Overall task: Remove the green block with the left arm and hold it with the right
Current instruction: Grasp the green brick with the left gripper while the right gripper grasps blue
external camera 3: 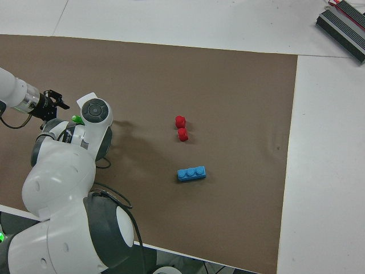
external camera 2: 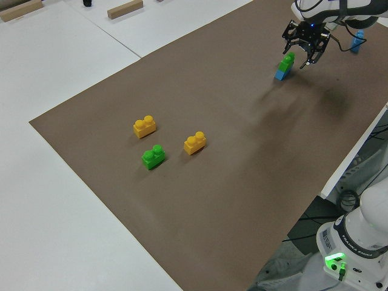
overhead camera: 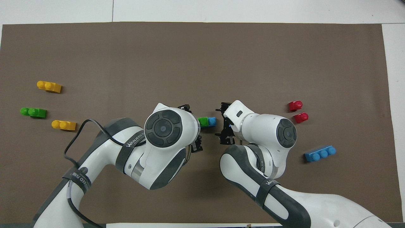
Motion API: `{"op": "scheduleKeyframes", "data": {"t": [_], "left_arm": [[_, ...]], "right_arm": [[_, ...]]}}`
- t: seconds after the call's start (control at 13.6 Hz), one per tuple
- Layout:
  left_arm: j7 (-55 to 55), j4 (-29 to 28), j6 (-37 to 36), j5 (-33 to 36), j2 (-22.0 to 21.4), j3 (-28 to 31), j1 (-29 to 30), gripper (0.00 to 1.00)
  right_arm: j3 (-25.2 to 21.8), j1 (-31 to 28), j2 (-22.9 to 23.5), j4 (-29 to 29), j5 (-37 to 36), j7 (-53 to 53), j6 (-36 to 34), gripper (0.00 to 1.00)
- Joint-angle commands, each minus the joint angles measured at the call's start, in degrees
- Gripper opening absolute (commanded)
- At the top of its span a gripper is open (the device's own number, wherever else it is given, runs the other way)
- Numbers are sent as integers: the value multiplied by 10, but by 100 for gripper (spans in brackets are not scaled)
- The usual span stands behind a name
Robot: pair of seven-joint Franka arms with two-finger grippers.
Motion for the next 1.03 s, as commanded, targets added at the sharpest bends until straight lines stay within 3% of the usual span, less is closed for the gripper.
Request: {"op": "scheduleKeyframes", "data": {"t": [0.0,0.73,0.95], "left_arm": [[-18,1,26,14,17,4,1,100],[-39,13,61,46,78,5,-3,100],[-40,13,65,50,80,5,-3,100]], "right_arm": [[5,13,16,2,17,-12,31,100],[5,27,17,2,18,-13,32,100],[5,27,16,1,18,-13,32,90]]}}
